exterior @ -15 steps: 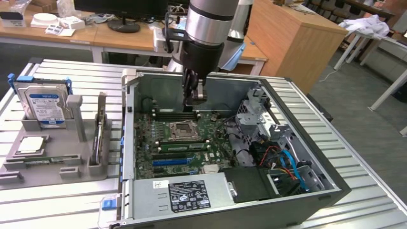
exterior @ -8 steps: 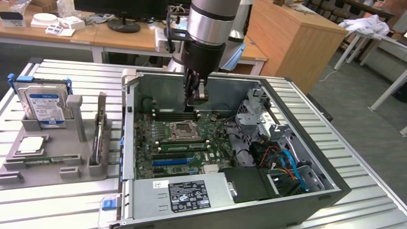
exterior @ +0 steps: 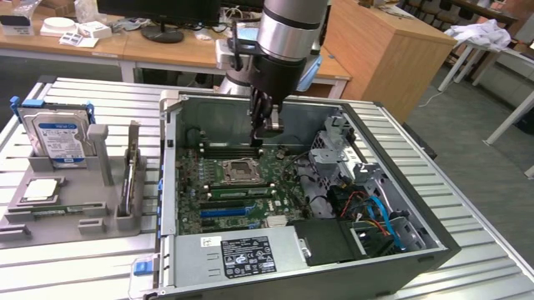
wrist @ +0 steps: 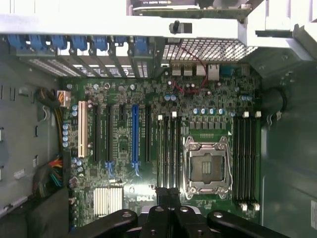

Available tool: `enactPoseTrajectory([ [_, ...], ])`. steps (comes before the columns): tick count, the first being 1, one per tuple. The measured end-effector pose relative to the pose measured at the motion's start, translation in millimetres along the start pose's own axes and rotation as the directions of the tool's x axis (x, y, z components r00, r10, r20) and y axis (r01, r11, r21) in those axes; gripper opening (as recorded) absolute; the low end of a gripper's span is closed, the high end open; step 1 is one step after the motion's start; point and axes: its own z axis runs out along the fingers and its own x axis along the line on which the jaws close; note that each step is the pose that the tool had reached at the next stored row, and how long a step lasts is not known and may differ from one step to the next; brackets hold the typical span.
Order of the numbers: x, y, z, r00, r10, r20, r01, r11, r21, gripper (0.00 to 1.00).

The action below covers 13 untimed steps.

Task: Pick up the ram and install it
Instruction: 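Press down the ram until it locks into place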

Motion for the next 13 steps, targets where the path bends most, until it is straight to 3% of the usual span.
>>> enactPoseTrajectory([
  [8, -0.1, -10.8, -0.1, 1.0, 0.0, 0.0, 0.0, 1.0, -0.0013, 0.11],
  [13, -0.1, -11.6, -0.1, 1.0, 0.0, -0.0001, 0.0, 1.0, -0.0014, 0.11],
])
